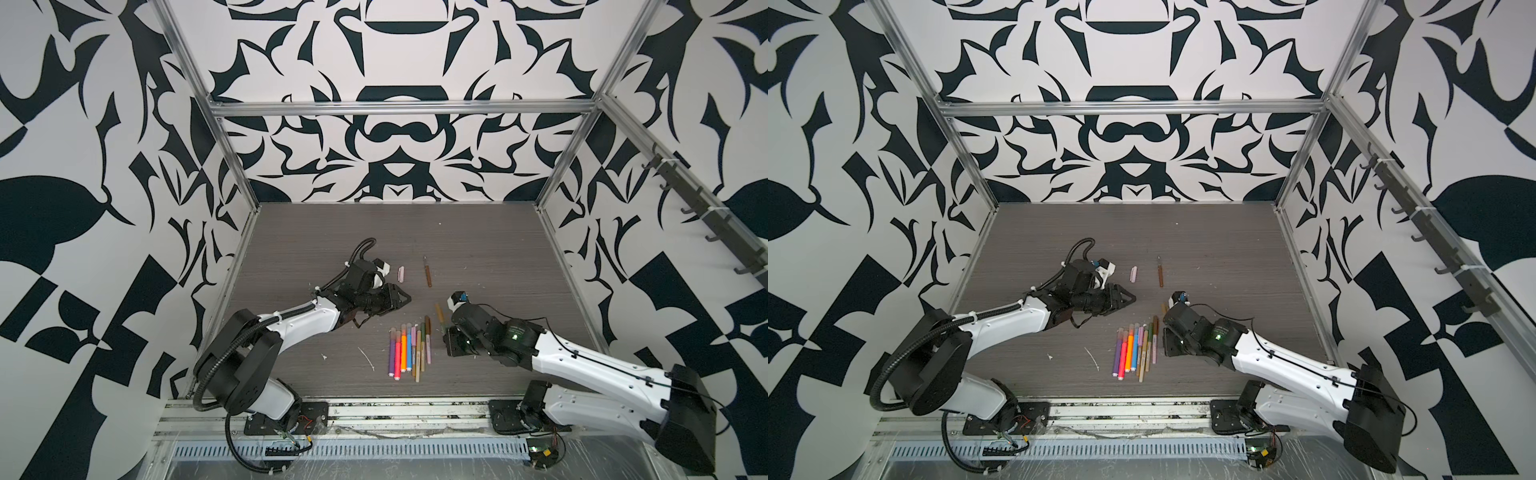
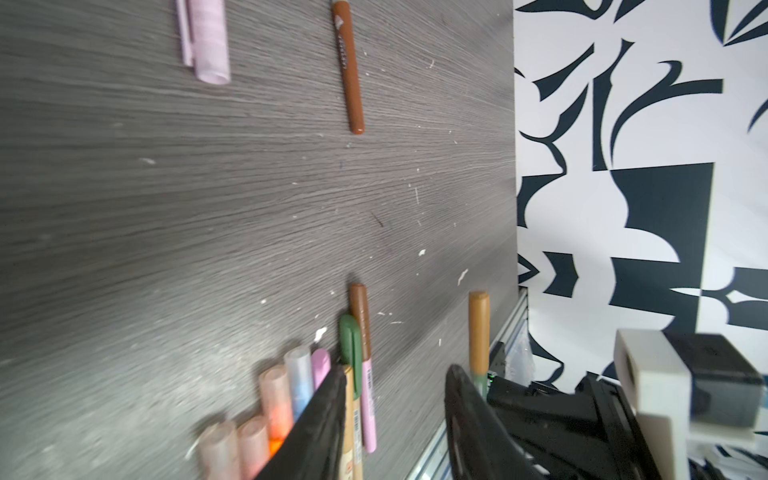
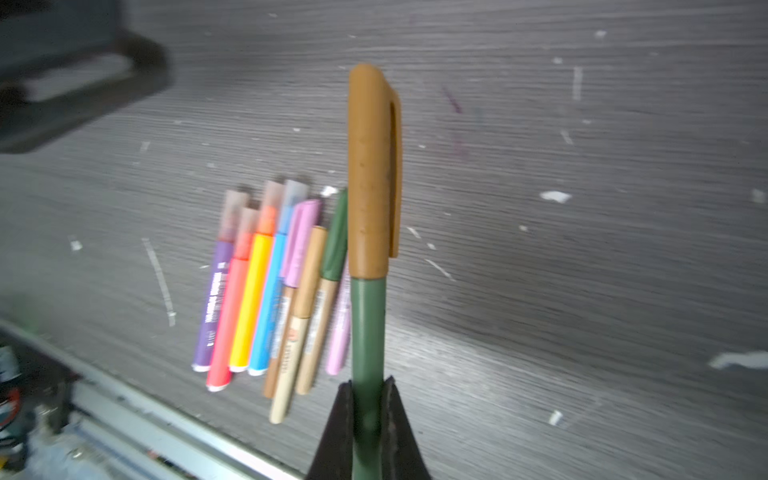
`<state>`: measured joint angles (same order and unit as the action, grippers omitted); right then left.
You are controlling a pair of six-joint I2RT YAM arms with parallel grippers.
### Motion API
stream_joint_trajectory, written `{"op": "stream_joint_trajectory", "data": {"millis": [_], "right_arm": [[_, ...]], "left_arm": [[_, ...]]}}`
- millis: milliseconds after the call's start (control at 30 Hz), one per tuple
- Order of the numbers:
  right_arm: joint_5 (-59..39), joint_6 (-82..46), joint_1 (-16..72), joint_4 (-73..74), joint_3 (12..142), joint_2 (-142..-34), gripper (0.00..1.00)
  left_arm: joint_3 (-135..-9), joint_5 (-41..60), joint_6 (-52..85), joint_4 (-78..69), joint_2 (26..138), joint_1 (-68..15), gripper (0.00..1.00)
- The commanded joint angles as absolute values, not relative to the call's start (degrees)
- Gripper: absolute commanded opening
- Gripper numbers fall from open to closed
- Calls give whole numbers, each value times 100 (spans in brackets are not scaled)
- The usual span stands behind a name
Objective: Open the pen caps
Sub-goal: 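Grasp the green pen and lift it toward the left gripper, then grasp the tan cap with the left gripper while the right gripper holds the pen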
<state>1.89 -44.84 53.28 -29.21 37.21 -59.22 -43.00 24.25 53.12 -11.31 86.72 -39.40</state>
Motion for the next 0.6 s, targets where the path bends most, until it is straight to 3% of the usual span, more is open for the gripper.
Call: {"op": "stream_joint_trajectory", "data": {"millis": [0, 567], "right_arm": [[-254, -4387, 5316, -2340, 3686, -5928, 1], [-225, -4632, 5316, -1898, 3795, -6196, 1]], "left_arm": [[-4238, 2641, 5885, -1925, 8910, -4098, 43], [-4381, 2679, 6486, -2734, 9519, -4505, 42]]}}
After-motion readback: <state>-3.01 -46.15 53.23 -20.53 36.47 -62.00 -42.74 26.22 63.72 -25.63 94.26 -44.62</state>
